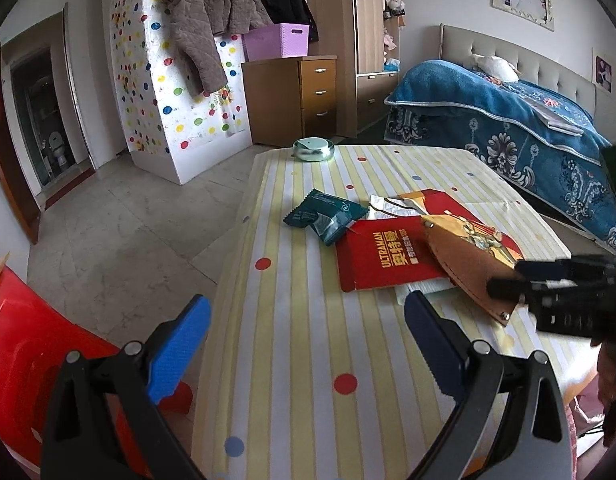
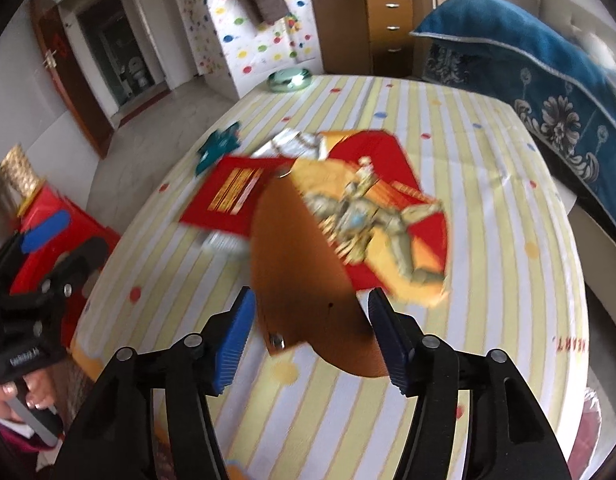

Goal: Collect trash
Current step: 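Return the right tool to the table and grasp the brown leather sheath, then lift the sheath with the right tool while the left tool grasps the teal wrapper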

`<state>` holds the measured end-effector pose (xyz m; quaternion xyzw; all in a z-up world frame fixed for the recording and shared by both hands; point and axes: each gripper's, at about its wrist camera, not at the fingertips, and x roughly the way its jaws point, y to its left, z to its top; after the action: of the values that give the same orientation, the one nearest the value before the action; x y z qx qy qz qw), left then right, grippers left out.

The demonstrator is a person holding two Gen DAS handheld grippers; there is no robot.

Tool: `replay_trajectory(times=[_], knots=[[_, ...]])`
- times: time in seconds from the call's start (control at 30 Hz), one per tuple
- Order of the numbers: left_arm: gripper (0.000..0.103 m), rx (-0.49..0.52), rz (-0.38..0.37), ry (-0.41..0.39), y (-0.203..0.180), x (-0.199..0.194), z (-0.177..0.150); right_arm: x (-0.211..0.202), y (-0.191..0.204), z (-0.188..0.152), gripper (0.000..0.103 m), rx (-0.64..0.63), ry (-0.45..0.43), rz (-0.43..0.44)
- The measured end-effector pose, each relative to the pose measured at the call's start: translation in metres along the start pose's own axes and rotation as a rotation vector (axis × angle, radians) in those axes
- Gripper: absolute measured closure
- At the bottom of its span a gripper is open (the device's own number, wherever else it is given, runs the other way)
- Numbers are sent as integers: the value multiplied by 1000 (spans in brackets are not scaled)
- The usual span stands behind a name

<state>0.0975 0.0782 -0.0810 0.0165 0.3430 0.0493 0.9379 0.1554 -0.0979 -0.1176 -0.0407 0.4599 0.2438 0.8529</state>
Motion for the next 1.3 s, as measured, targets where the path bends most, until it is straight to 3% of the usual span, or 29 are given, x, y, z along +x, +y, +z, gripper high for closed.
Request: replay_trajectory(times=[0.33, 0.47, 0.9, 1.2, 1.3], knots=[[8, 3, 6, -3, 3, -17, -9, 15, 34, -2, 43, -93, 16, -80], [8, 2, 15, -3, 7, -18, -8, 13, 38, -1, 50, -107, -9, -111], [9, 22, -4, 23, 2, 3, -8, -24, 5, 4, 50, -21, -82, -124], [16, 4, -37, 30, 3, 39, 32, -24, 2, 24, 50, -22, -130, -126], [23, -1, -33, 55, -2, 61, 49, -20, -1, 32, 50, -18, -141, -124]])
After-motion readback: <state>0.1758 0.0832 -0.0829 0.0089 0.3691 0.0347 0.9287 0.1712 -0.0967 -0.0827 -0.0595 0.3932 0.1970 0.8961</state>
